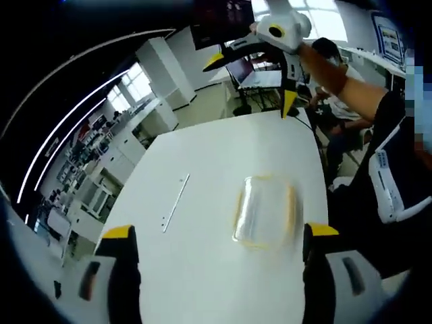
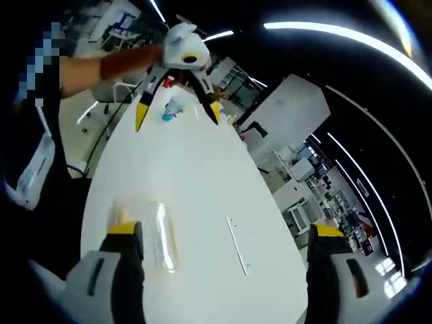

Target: Snap each plastic latch of the storage box into its locked position after aligning the lid with the box until every specified latch is closed and the lid sits flush.

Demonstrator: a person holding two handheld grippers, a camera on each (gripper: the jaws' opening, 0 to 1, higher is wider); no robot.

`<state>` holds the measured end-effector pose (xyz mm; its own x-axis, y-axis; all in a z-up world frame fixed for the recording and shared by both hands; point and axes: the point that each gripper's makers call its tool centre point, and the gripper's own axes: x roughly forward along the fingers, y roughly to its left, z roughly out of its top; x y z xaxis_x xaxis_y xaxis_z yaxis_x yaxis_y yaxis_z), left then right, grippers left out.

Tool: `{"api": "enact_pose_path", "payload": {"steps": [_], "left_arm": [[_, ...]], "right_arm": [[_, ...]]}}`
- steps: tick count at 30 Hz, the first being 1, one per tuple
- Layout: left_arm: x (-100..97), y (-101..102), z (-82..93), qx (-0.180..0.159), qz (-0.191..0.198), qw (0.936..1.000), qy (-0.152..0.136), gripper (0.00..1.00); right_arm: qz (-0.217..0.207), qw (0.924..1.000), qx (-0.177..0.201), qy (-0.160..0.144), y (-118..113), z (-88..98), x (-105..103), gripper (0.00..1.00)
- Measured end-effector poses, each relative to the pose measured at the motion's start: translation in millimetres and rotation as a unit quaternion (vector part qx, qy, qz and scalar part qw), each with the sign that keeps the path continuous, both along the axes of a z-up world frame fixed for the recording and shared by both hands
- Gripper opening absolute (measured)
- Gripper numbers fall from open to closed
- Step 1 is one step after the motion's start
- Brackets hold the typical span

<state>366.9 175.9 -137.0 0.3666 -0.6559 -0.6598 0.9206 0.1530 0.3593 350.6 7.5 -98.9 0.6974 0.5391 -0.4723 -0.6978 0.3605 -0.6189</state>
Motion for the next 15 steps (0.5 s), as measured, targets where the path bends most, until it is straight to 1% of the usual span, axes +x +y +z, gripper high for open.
{"api": "enact_pose_path", "payload": {"steps": [1, 2, 3, 4, 5, 6, 8, 10, 13, 15], "left_arm": [[2.1, -2.6, -2.8, 0.009, 0.0, 1.0, -0.001, 1.0], [4.2, -5.1, -5.6, 0.018, -0.001, 0.9998, -0.003, 1.0], [6.3, -7.7, -8.5, 0.027, -0.001, 0.9996, -0.004, 1.0], [11.8, -8.6, -8.9, 0.039, 0.002, 0.9992, -0.001, 1.0], [12.9, -9.0, -8.9, 0.042, 0.002, 0.9991, -0.002, 1.0], [17.2, -10.6, -6.3, 0.051, -0.003, 0.9987, -0.001, 1.0], [18.8, -10.6, -5.5, 0.058, -0.001, 0.9982, 0.016, 1.0], [22.7, -12.0, -5.1, 0.065, 0.001, 0.9976, 0.024, 1.0], [28.1, -12.0, -6.3, 0.076, 0.005, 0.9967, 0.029, 1.0], [30.3, -12.0, -7.7, 0.085, 0.007, 0.9956, 0.039, 1.0]], "right_arm": [[0.0, 1.0, 0.0, 0.0, 0.0, 0.0, 0.0, 1.0], [0.008, 0.9996, -0.02, 0.019, 5.1, -2.6, 11.0, 1.0], [0.008, 0.9995, -0.023, 0.022, 6.8, -2.0, 15.6, 1.0], [0.012, 0.9991, -0.03, 0.028, 7.6, -3.3, 16.8, 1.0], [0.013, 0.9989, -0.033, 0.031, 7.9, -3.9, 17.3, 1.0], [0.014, 0.9988, -0.034, 0.032, 10.3, -1.1, 23.1, 1.0], [0.017, 0.9987, -0.037, 0.033, 11.6, 1.7, 27.4, 1.0], [0.019, 0.9977, -0.036, 0.054, 11.6, 1.0, 30.6, 1.0], [0.016, 0.9955, -0.055, 0.075, 8.7, -7.9, 35.0, 1.0], [0.016, 0.994, -0.064, 0.087, 9.3, -15.2, 34.9, 1.0]]}}
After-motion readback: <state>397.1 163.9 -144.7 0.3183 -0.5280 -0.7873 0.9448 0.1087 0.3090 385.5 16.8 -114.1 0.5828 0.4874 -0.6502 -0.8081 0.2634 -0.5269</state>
